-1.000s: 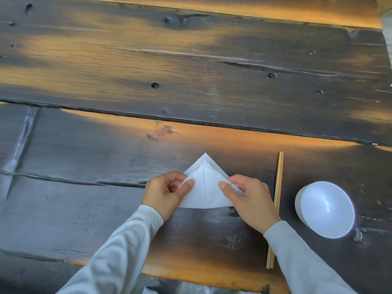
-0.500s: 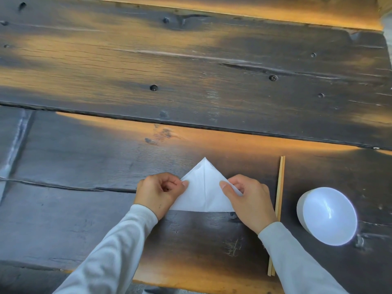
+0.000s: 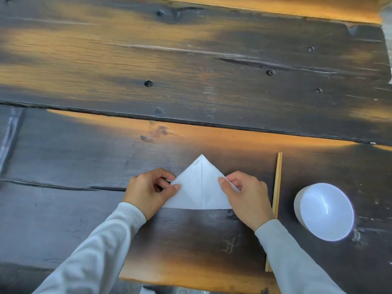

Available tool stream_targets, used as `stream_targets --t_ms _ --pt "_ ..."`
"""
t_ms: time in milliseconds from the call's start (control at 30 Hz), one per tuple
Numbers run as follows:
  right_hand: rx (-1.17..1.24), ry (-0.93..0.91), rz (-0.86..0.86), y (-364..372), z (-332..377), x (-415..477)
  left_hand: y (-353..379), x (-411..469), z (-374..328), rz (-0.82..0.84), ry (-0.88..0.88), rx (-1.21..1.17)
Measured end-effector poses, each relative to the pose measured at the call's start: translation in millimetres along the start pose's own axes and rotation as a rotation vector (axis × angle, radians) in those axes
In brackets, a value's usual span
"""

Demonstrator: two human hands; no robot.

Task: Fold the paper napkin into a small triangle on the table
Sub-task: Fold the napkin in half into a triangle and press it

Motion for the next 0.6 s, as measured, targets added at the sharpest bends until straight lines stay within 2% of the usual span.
stream_targets --t_ms 600 --pt "0.007 0.017 -0.004 0.3 0.1 2.6 -2.9 -0.4 -0.4 -0.003 0.085 0.101"
Point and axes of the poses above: each hand's wrist, its own x-axis towards the middle knuckle, its own y-axis out of the palm, z = x × y, the point moved 2 cm from there along x, towards the middle knuckle, and after that the axes turned 12 degrees about -x, right-handed, at the moved point
